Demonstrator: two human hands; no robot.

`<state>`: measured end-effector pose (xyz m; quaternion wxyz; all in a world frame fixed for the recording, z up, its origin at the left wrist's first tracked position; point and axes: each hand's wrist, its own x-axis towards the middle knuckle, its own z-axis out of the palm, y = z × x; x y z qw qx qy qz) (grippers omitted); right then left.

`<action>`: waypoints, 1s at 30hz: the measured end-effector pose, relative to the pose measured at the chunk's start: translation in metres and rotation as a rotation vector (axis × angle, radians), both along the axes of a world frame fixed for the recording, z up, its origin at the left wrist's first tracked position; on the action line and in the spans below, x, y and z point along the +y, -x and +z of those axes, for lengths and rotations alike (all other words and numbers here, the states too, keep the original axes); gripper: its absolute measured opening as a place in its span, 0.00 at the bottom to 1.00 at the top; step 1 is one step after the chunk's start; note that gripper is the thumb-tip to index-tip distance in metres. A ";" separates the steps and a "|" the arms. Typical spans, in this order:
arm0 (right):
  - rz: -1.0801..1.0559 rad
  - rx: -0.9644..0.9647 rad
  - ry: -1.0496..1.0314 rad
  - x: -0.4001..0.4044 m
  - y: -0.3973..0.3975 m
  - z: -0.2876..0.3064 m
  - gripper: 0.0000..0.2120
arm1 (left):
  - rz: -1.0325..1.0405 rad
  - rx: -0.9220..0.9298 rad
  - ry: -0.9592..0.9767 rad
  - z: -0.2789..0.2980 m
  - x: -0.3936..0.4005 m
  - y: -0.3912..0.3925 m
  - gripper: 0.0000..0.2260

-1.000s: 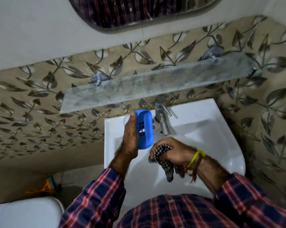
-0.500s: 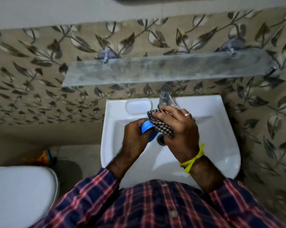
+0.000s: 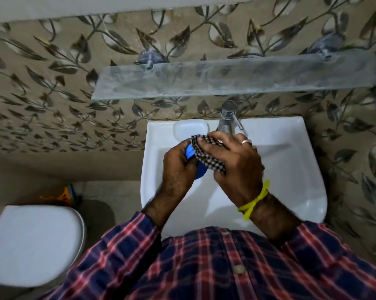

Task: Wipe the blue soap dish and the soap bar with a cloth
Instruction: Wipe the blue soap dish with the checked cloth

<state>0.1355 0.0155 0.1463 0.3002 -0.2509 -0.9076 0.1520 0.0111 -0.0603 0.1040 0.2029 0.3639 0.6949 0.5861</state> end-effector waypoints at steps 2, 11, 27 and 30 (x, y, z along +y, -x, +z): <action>0.018 0.010 0.022 0.001 0.006 0.000 0.25 | 0.014 -0.030 -0.014 0.001 0.001 0.002 0.12; 0.001 0.016 0.056 0.007 0.008 0.005 0.25 | -0.026 -0.025 -0.016 0.008 0.006 0.006 0.12; -0.010 0.125 0.116 0.005 0.010 0.003 0.22 | 0.023 -0.156 -0.055 0.011 0.002 0.007 0.19; -0.009 0.089 0.124 0.002 -0.002 0.001 0.21 | 0.068 -0.216 -0.092 0.015 0.002 0.015 0.15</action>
